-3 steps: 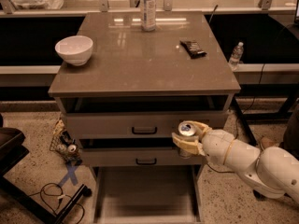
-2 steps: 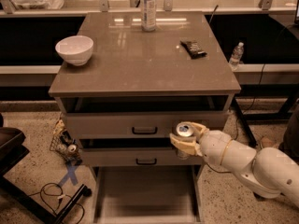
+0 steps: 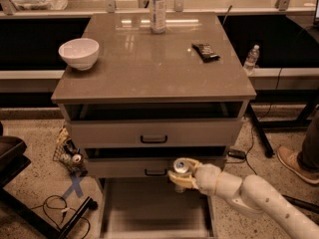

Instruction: Place redbull can into bottom drawer

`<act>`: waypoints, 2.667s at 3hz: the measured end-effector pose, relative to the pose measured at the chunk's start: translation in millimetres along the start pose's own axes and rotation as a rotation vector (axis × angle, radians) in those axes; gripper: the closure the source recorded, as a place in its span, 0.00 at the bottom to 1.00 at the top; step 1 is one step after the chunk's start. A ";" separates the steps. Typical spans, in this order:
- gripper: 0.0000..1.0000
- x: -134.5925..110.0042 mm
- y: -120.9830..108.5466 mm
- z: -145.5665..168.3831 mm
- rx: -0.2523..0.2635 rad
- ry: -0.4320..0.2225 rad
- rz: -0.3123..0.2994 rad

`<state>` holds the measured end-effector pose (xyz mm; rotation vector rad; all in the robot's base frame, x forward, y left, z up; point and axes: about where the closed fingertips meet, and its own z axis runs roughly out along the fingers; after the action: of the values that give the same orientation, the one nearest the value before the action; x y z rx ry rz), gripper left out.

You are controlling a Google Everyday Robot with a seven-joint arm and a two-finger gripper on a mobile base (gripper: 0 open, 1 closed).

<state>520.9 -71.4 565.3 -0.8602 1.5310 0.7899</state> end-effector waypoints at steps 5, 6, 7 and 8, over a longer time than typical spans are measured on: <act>1.00 173.5 40.3 89.6 -0.285 -0.096 0.005; 1.00 213.2 58.7 135.3 -0.386 -0.118 -0.045; 1.00 240.8 67.6 167.7 -0.459 -0.099 -0.076; 1.00 275.5 76.7 191.9 -0.506 -0.056 -0.075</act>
Offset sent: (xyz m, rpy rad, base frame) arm -0.0078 0.0598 -0.2022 0.0993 -0.0595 0.3317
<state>528.8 106.1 270.3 -1.2445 1.2562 1.1603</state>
